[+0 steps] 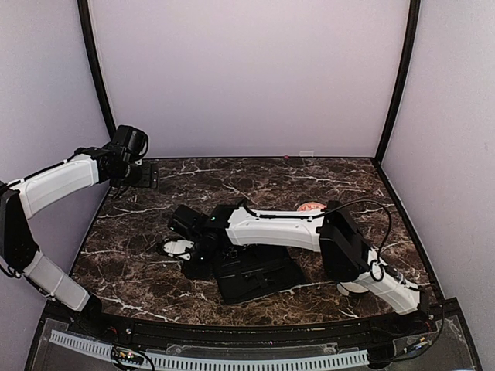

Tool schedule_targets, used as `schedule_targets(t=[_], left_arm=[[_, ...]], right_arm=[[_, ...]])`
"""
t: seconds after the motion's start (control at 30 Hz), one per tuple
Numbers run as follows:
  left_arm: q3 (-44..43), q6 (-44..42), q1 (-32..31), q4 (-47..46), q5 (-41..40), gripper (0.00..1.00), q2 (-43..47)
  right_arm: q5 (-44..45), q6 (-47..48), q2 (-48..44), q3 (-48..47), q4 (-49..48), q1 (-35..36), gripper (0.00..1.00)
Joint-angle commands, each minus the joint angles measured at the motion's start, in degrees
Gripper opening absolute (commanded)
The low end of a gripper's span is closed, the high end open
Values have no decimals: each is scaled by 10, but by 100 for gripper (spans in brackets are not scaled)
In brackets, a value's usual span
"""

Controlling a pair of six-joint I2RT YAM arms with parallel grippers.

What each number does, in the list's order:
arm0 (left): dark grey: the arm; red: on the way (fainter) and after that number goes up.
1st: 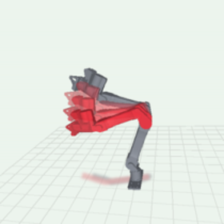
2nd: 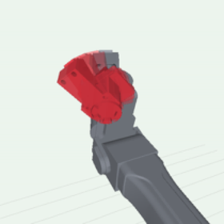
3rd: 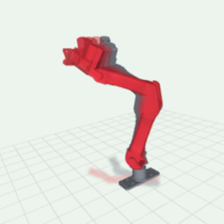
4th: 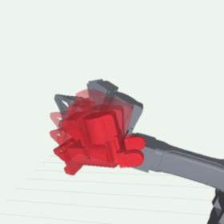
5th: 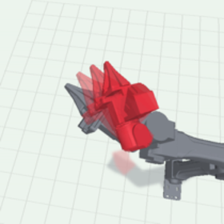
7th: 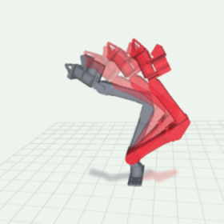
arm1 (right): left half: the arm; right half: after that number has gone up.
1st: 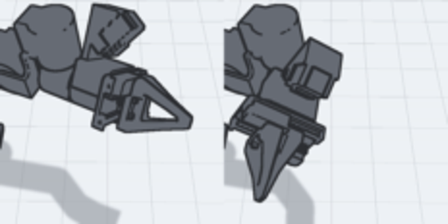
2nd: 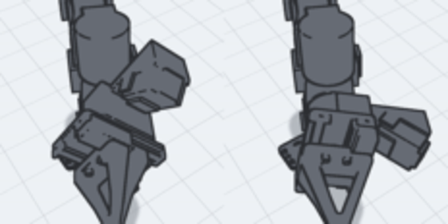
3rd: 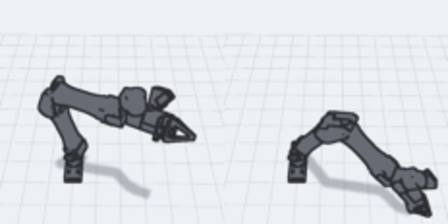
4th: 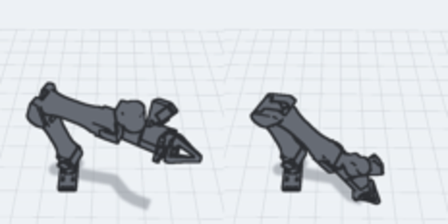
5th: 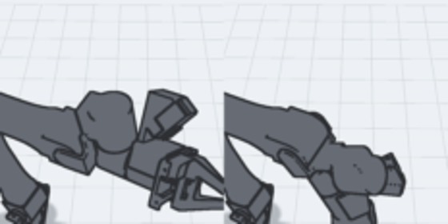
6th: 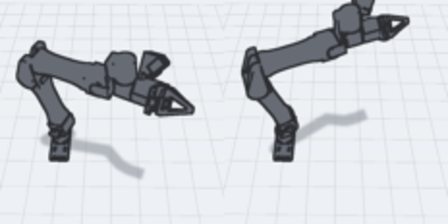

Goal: Sort the hair-cutting tools

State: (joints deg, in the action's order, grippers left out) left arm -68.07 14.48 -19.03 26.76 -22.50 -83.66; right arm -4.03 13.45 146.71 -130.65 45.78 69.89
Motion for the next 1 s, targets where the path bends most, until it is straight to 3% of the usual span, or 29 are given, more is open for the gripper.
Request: schedule_targets(t=[0.0,0.37,0.97], left_arm=[[7,-9,-1,-2,5,90,23],[7,-6,-1,-2,19,90,20],[6,-7,-1,-1,33,89,17]], right_arm=[[34,6,-24,7,-38,11,55],[-9,-3,-11,-23,-45,16,56],[2,-19,32,-22,-47,9,44]])
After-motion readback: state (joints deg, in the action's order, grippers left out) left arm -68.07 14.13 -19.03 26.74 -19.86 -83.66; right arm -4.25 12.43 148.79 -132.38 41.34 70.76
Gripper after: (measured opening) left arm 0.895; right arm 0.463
